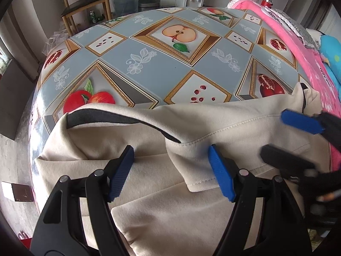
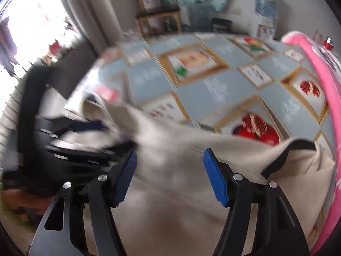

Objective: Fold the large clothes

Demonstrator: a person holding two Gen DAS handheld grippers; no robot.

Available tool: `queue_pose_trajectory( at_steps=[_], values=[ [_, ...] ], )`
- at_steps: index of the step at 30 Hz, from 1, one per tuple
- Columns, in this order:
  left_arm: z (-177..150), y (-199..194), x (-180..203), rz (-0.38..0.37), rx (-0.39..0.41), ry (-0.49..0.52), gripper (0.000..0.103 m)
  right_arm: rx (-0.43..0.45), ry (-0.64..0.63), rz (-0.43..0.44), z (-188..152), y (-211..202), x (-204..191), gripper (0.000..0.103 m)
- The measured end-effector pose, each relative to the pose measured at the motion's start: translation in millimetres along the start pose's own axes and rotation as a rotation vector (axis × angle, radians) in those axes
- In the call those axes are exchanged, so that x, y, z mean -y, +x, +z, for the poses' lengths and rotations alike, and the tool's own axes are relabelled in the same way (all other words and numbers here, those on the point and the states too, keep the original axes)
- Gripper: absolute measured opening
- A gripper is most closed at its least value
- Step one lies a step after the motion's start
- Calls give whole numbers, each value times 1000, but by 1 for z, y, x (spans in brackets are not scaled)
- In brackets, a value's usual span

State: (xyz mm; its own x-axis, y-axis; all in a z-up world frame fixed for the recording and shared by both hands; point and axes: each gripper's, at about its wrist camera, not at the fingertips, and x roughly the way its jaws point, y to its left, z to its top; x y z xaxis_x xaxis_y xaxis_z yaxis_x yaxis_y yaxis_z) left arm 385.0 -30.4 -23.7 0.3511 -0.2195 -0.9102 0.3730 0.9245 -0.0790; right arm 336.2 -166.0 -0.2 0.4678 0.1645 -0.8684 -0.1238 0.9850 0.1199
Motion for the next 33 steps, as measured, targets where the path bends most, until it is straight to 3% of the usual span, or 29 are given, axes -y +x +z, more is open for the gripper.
queue_pose_trajectory(
  at_steps=[3,6,9,13,15,17,20,23,26,28,30,33],
  values=[
    [0,0,-2,-9,3,-5,70,19,-70,-37,-10,5,-6,64],
    [0,0,-3,-22,10,-6,69,18,-59,-37,-5,-5,-6,64],
    [0,-1,-7,-43,16,-25,69,73,-64,-36,0,-19,-6,64],
    [0,-1,-10,-66,21,-49,69,-20,-101,-66,-8,7,-5,64],
    [0,-3,-11,-67,22,-50,69,-17,-183,-112,-10,-1,-11,64],
    [0,-10,-12,-67,42,-54,69,-12,-164,-107,-6,-16,-6,64],
    [0,-24,-20,-95,63,-88,69,24,-109,-55,-1,-49,17,65],
    [2,-38,-33,-148,68,-144,69,-6,105,101,0,-64,70,69],
    [6,-39,-44,-199,33,-214,66,-69,351,289,-4,-55,117,69],
    [8,-34,-50,-239,-2,-264,66,-102,438,373,-8,-46,131,69],
    [9,-25,-54,-283,-45,-321,62,-143,519,440,-12,-33,139,69],
    [9,-8,-57,-342,-94,-395,53,-198,582,457,-18,-19,142,69]
  ],
)
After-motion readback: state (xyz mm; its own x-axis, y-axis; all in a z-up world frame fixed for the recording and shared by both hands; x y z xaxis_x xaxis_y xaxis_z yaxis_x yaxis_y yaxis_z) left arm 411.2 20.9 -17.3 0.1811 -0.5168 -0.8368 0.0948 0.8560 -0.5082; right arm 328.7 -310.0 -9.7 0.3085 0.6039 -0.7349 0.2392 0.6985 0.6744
